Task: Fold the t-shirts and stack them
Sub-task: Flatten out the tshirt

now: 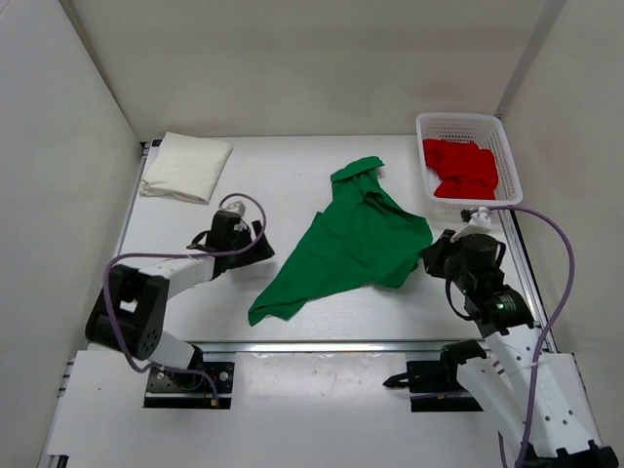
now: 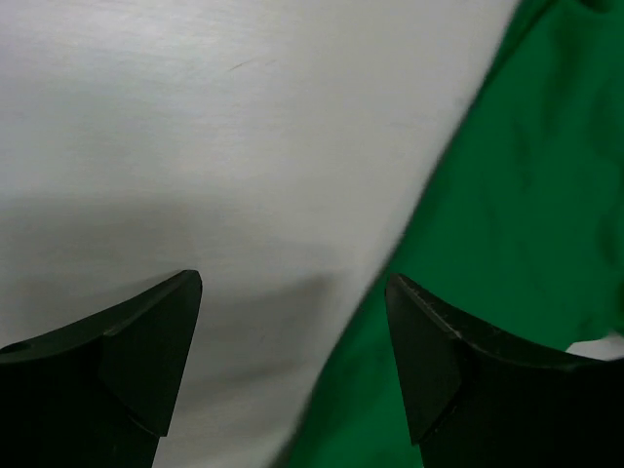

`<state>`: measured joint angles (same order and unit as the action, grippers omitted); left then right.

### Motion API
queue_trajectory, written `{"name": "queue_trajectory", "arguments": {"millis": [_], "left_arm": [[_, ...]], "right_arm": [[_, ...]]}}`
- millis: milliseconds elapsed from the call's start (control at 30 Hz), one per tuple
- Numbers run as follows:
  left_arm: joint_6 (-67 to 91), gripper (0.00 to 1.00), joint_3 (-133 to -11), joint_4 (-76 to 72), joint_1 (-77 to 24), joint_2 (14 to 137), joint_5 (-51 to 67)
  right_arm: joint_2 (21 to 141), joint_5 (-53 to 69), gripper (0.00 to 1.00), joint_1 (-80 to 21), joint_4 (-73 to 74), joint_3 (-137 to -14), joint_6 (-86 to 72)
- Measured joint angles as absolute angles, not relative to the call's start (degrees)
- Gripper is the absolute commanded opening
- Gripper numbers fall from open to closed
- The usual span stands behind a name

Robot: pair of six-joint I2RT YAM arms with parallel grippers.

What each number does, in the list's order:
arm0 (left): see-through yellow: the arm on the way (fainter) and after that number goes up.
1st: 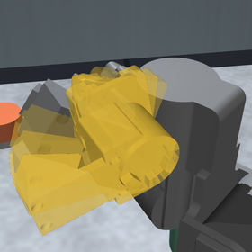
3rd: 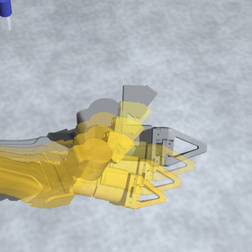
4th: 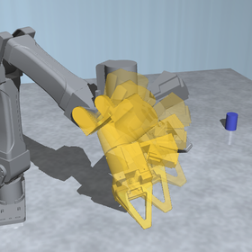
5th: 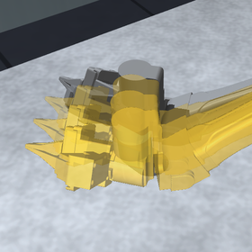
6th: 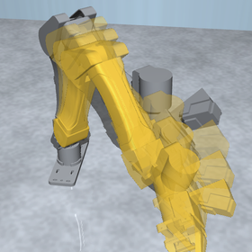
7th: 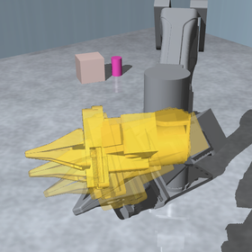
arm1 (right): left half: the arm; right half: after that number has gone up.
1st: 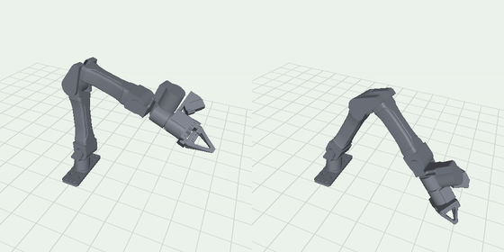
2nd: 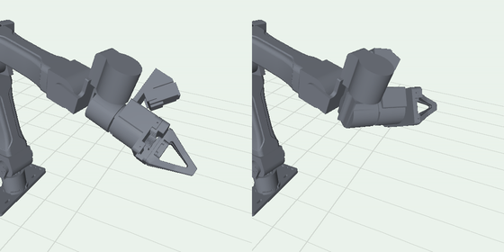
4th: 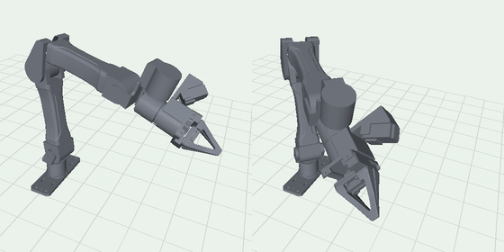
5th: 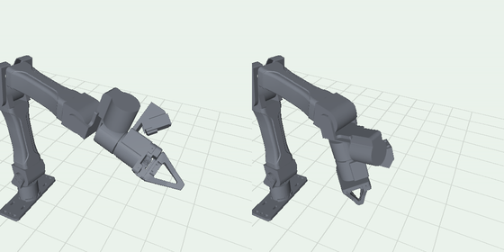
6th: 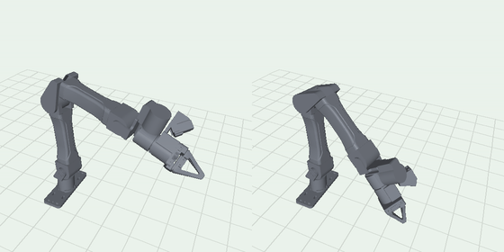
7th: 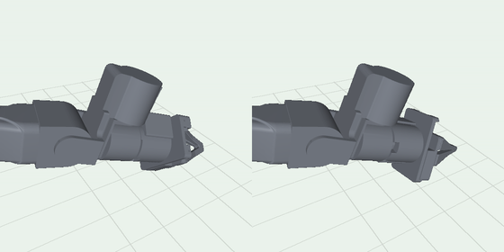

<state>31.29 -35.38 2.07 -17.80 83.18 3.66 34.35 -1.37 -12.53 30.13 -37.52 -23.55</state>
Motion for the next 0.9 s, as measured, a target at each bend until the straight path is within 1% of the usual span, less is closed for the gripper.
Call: {"name": "queue_trajectory", "arguments": {"millis": [100, 167, 200, 233, 267, 300, 367, 400, 467, 500, 667, 800, 900], "left_arm": [[31.8, 0.89, -40.6, -0.9, -21.2, 89.1, 7.2], [32.0, 0.81, -44.5, -3.5, -22.5, 94.3, 10.4], [32.2, 0.73, -46.5, -4.1, -23.0, 96.6, 12.0], [32.5, 0.61, -48.2, -4.8, -23.3, 98.7, 13.7], [32.6, 0.44, -50.1, -5.2, -23.6, 100.9, 15.3], [33.0, 0.39, -51.6, -5.6, -23.9, 103.1, 16.7], [32.7, 0.24, -53.8, -6.1, -24.5, 106.4, 18.9], [33.0, 0.2, -54.3, -6.5, -24.8, 107.2, 19.7], [33.6, 0.03, -54.3, -6.7, -25.3, 107.9, 21.4], [33.9, 0.0, -54.3, -6.5, -25.3, 107.9, 21.8], [34.5, 0.0, -54.6, -2.9, -22.7, 102.9, 21.7], [34.0, 0.0, -63.2, 4.3, -18.0, 95.2, 20.5], [32.9, 0.0, -70.8, 6.5, -15.8, 88.9, 18.6]], "right_arm": [[35.8, 0.3, 0.0, -15.8, 29.1, -34.2, -24.1], [37.6, 0.8, 0.0, -18.6, 28.7, -33.0, -24.5], [38.4, 1.0, 0.0, -19.9, 28.4, -32.6, -24.7], [38.9, 1.1, 0.0, -20.8, 27.9, -32.3, -25.0], [39.2, 1.0, 0.0, -21.7, 27.5, -32.0, -25.3], [39.3, 1.1, 0.0, -22.2, 27.3, -31.8, -25.5], [39.3, 1.4, 0.0, -22.0, 26.2, -31.5, -25.7], [39.4, 1.7, 0.0, -21.7, 26.0, -31.5, -25.7], [39.4, 2.6, 0.0, -20.3, 25.3, -31.4, -25.7], [39.5, 3.0, 0.0, -19.6, 24.9, -31.4, -25.7], [39.9, 5.7, 0.0, -16.0, 23.3, -30.9, -25.4], [40.7, 7.4, 0.0, -14.9, 22.2, -30.9, -25.3], [40.9, 7.7, 0.0, -16.2, 21.4, -30.9, -25.3]]}}
